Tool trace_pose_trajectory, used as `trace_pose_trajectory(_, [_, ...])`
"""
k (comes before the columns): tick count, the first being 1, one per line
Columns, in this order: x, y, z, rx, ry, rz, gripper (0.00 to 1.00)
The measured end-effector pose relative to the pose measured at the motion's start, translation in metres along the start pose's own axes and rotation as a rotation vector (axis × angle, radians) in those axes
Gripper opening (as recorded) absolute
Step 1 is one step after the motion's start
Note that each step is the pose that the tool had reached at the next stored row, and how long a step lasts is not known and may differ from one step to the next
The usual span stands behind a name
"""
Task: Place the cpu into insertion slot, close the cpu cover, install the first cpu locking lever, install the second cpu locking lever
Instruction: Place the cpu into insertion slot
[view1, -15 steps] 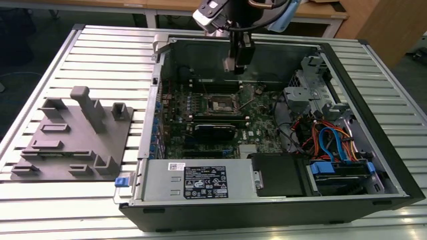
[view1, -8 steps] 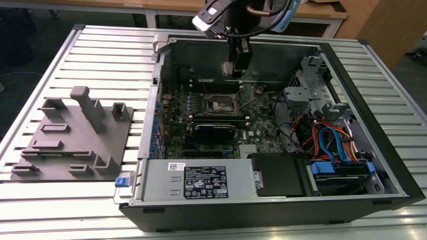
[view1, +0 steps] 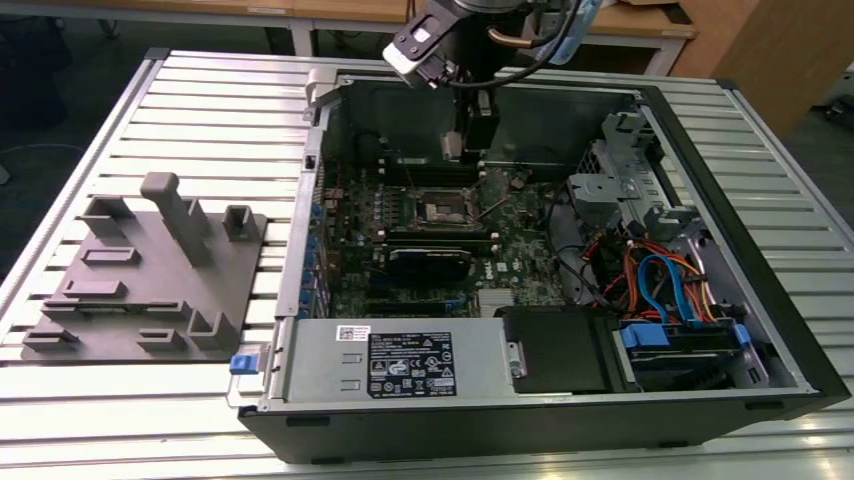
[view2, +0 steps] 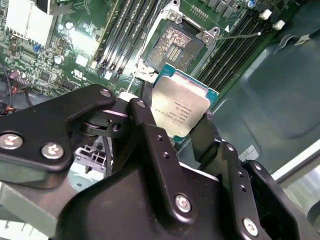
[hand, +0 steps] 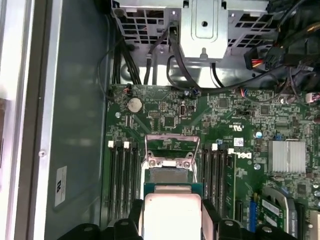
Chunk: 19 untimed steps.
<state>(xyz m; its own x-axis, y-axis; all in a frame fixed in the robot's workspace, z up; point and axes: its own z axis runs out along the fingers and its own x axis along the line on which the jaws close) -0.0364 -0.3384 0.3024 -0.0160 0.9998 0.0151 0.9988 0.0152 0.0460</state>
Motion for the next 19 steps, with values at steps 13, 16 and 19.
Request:
trace_pose_trajectory(13, [-0.0003, -0.0014, 0.0235, 0.0024, 0.0020, -0.043, 0.54])
trace_pose_trajectory(16, [-0.0003, -0.0014, 0.0245, 0.0029, 0.0018, -0.043, 0.54])
trace_pose_trajectory(19, [-0.0003, -0.0016, 0.0253, 0.0028, 0.0019, -0.043, 0.54])
